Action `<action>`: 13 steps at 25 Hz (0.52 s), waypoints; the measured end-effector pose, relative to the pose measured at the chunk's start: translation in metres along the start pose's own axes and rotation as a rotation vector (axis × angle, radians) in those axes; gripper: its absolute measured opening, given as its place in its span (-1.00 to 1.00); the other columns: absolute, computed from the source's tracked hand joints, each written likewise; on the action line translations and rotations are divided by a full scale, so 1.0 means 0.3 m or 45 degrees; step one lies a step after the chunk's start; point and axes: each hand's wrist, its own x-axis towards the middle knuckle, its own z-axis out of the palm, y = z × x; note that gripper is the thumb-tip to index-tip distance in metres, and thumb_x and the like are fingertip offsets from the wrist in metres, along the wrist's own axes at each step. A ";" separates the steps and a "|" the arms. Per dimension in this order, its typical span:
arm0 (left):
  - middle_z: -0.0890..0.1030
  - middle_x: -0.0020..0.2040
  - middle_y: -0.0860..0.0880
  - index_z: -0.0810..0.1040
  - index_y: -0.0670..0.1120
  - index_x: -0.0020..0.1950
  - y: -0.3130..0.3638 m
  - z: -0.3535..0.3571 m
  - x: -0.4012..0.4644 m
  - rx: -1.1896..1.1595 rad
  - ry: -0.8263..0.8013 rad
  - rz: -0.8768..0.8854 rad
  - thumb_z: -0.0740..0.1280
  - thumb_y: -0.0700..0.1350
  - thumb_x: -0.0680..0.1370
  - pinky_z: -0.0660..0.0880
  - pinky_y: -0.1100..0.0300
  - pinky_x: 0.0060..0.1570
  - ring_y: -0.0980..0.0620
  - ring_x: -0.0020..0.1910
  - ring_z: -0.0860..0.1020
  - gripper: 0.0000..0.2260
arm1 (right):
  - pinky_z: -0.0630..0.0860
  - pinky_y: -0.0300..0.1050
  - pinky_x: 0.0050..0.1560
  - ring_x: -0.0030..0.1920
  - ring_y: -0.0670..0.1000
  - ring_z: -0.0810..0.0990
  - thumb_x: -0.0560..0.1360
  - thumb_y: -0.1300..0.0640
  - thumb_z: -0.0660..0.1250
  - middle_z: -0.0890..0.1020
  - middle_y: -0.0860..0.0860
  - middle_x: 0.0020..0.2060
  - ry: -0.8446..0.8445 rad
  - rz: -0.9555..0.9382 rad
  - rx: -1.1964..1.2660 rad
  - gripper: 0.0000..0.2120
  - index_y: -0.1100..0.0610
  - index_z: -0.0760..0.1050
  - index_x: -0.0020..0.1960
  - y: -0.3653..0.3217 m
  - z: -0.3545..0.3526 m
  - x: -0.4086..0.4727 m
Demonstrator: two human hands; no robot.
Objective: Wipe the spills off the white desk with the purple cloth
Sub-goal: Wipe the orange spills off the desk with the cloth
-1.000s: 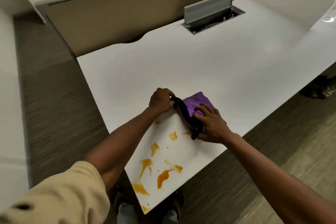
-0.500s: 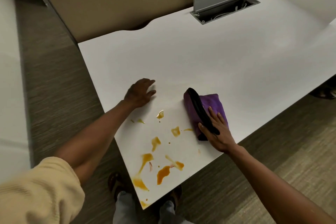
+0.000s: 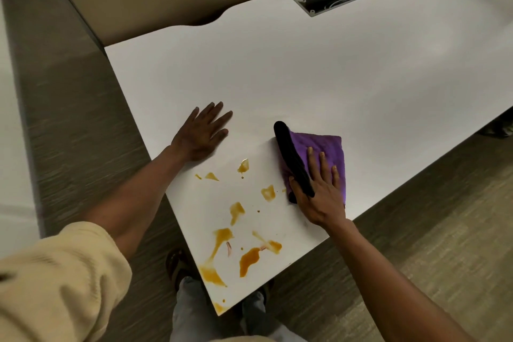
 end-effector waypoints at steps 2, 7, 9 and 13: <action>-0.07 0.69 0.09 -0.02 0.20 0.68 0.005 0.002 0.002 -0.010 -0.023 0.003 -0.08 0.20 0.72 -0.15 -0.06 0.62 0.08 0.66 -0.14 -0.50 | -0.33 0.02 0.61 0.62 -0.04 -0.34 0.60 -0.36 -0.22 -0.25 -0.07 0.64 0.011 0.009 0.032 -0.32 -0.20 -0.49 0.56 -0.001 0.025 -0.066; -0.09 0.69 0.08 -0.03 0.20 0.68 0.006 -0.002 -0.012 -0.034 -0.033 -0.024 -0.07 0.17 0.73 -0.15 -0.06 0.62 0.05 0.67 -0.14 -0.51 | -0.28 0.02 0.62 0.62 -0.07 -0.31 0.58 -0.36 -0.19 -0.25 -0.17 0.60 0.005 0.124 0.077 -0.35 -0.28 -0.44 0.54 0.046 -0.004 -0.081; -0.08 0.69 0.10 -0.03 0.21 0.67 0.002 0.000 -0.014 -0.023 0.000 -0.009 -0.10 0.19 0.72 -0.15 -0.03 0.62 0.07 0.67 -0.13 -0.51 | -0.23 0.10 0.63 0.64 0.01 -0.24 0.56 -0.36 -0.18 -0.21 -0.11 0.61 0.076 0.243 0.055 -0.33 -0.20 -0.42 0.54 0.004 -0.007 -0.015; -0.06 0.69 0.10 -0.01 0.21 0.67 -0.005 0.002 -0.001 -0.020 0.005 0.003 -0.10 0.20 0.72 -0.15 -0.03 0.62 0.06 0.67 -0.11 -0.50 | -0.27 0.12 0.61 0.64 0.07 -0.24 0.61 -0.27 -0.06 -0.32 -0.12 0.50 0.143 0.329 0.067 -0.28 -0.10 -0.45 0.53 -0.096 0.006 0.048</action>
